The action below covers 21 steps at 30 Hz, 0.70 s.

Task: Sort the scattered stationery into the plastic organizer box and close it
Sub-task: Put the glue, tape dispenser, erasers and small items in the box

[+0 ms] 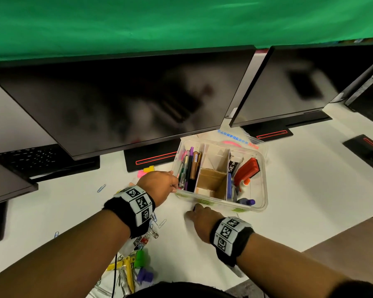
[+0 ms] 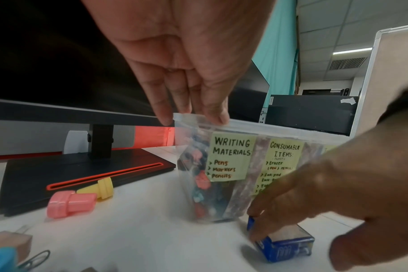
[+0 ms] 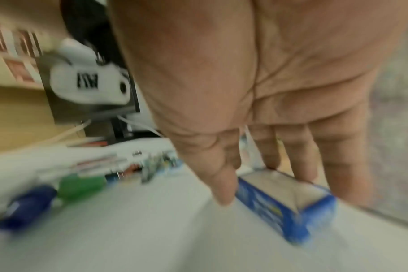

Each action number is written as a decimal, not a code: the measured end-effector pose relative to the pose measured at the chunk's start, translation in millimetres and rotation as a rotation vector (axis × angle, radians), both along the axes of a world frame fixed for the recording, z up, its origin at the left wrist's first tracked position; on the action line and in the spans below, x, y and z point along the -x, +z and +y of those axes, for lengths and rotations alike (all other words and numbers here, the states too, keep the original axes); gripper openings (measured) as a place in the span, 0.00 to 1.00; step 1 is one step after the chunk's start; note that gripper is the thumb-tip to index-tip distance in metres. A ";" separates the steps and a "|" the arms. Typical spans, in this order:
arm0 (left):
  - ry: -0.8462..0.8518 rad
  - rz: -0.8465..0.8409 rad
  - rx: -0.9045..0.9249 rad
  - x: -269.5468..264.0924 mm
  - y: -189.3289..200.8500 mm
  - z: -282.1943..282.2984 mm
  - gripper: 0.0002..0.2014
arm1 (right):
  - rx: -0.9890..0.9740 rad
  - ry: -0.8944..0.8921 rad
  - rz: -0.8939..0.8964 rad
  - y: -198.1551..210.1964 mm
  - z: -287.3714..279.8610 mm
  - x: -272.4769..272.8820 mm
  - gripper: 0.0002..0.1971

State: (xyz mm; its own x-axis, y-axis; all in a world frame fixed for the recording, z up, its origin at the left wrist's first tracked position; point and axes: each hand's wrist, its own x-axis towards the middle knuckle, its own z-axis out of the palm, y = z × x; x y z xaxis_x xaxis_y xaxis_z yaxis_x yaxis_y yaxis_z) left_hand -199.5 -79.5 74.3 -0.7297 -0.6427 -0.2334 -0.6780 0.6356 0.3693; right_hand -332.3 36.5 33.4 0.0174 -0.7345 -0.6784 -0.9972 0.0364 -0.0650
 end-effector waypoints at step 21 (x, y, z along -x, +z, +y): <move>0.026 0.030 0.043 -3.8 -2.1 6.5 0.12 | 0.401 -0.358 -0.497 117.7 -8.0 45.4 0.12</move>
